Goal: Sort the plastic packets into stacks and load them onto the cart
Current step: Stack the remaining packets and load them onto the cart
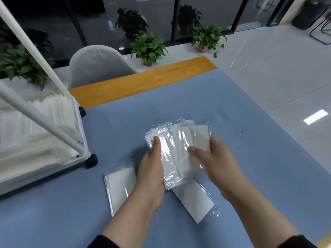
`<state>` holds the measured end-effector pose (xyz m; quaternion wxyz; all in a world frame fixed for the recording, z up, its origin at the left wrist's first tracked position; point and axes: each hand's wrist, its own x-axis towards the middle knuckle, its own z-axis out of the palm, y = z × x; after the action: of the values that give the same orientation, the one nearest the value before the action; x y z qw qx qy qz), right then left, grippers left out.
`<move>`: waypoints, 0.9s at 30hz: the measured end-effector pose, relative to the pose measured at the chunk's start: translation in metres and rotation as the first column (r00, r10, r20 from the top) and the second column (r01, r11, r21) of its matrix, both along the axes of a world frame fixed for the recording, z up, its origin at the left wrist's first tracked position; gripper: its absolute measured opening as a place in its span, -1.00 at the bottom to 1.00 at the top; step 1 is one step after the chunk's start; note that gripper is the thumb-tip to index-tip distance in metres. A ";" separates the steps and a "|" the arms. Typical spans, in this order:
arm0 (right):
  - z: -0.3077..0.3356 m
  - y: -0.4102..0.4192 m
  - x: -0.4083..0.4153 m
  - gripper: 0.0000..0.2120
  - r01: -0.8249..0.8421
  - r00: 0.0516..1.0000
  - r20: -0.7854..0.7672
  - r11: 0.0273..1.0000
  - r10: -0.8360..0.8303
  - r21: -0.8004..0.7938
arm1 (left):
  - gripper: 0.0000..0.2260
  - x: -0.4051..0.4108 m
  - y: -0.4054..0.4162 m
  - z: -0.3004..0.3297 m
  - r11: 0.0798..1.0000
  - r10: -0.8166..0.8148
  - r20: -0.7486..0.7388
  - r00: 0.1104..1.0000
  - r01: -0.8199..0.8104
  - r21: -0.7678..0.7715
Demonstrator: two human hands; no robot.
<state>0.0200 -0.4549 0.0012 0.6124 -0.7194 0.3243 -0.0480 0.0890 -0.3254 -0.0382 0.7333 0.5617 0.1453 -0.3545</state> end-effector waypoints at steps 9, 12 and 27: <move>-0.027 0.003 -0.010 -0.64 -0.261 0.957 -0.166 0.955 0.237 -0.140 | -0.84 -0.009 0.002 0.001 0.998 0.055 0.054 0.997 -0.054 -0.017; -0.044 -0.009 -0.026 -0.56 -0.336 0.886 -0.451 0.824 0.112 -0.456 | -0.85 0.000 0.013 0.000 0.986 0.156 0.114 0.981 -0.161 0.034; -0.047 0.026 -0.037 -0.68 -0.552 0.719 -0.688 0.685 0.102 -0.476 | -0.88 0.014 0.030 0.023 0.981 0.161 0.290 0.943 -0.186 0.060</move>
<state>-0.0170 -0.4289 -0.0455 0.1796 -0.9086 0.3229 0.1948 0.1030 -0.2958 -0.0153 0.7500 0.6227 0.1029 -0.1978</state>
